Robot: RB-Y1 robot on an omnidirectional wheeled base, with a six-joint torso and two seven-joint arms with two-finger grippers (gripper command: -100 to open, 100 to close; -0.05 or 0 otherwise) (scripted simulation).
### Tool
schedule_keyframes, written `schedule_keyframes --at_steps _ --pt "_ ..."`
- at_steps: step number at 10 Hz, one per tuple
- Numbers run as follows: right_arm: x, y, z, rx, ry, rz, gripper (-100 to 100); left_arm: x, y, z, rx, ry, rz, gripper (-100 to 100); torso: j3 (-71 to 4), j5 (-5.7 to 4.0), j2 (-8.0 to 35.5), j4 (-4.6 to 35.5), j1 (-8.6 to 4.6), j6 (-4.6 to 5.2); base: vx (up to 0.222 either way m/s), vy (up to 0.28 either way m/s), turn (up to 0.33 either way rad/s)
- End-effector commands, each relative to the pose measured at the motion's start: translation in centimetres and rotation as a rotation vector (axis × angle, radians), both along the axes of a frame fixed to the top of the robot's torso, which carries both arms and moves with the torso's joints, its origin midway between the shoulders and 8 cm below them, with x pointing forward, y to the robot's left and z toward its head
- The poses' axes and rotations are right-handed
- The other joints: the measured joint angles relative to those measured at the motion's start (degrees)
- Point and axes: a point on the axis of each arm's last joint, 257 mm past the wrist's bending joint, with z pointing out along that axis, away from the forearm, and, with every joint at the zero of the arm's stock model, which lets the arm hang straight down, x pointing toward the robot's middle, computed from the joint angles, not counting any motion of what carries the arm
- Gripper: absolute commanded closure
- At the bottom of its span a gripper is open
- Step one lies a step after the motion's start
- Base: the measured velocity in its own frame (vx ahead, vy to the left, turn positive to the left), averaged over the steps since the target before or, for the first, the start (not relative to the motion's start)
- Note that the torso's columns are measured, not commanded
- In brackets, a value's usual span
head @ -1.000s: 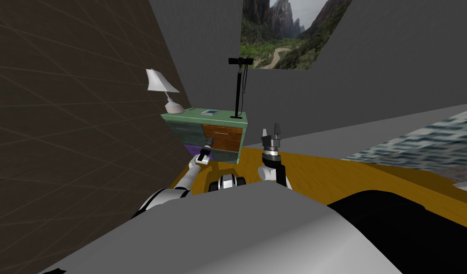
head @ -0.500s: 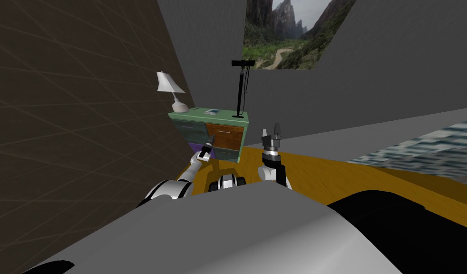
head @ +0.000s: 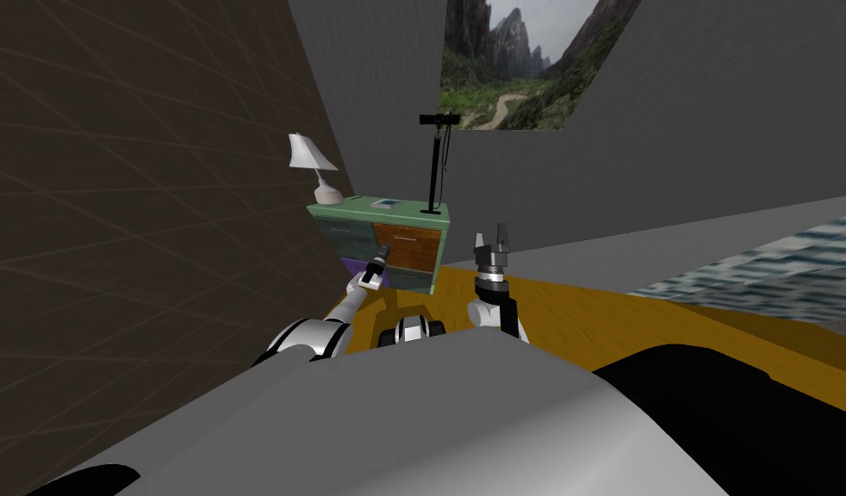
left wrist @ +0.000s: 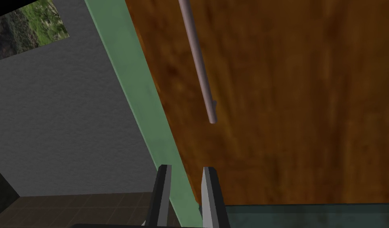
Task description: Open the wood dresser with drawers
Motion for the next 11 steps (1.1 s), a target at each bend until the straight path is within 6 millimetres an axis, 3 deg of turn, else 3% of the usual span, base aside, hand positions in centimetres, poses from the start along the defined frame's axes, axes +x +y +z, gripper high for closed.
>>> schedule_keyframes --at_steps 1,3,4,5,6,11 --pt "0.0 0.0 0.0 0.000 0.000 0.000 0 -0.2 0.0 -0.3 0.002 -0.001 0.000 -100 -0.1 -0.02 -0.1 0.0 -0.04 -0.01 0.193 -0.039 -0.036" --pt "0.0 0.0 0.0 0.000 0.000 0.000 0 -0.3 0.0 -0.3 0.002 -0.001 0.000 -100 0.1 0.03 0.3 0.1 0.13 -0.01 0.138 -0.025 -0.023" --pt "0.0 0.0 0.0 0.000 0.000 0.000 0 0.7 -0.1 0.9 0.004 -0.002 0.004 -100 0.4 0.05 0.7 0.2 0.18 -0.02 0.082 -0.016 -0.028" --pt "0.0 0.0 0.0 0.000 0.000 0.000 0 0.2 -0.1 0.4 0.003 -0.004 0.001 -100 0.4 0.03 0.6 0.2 0.13 0.00 0.052 -0.009 -0.008" --pt "0.0 0.0 0.0 0.000 0.000 0.000 0 0.2 -0.1 0.4 0.003 -0.003 0.002 100 0.4 0.03 0.6 0.2 0.13 -0.02 0.009 -0.002 0.002" --pt "0.0 0.0 0.0 0.000 0.000 0.000 0 0.4 -0.6 0.8 0.004 -0.001 -0.009 100 0.3 -0.03 0.5 0.2 0.00 0.01 -0.143 0.041 0.022"
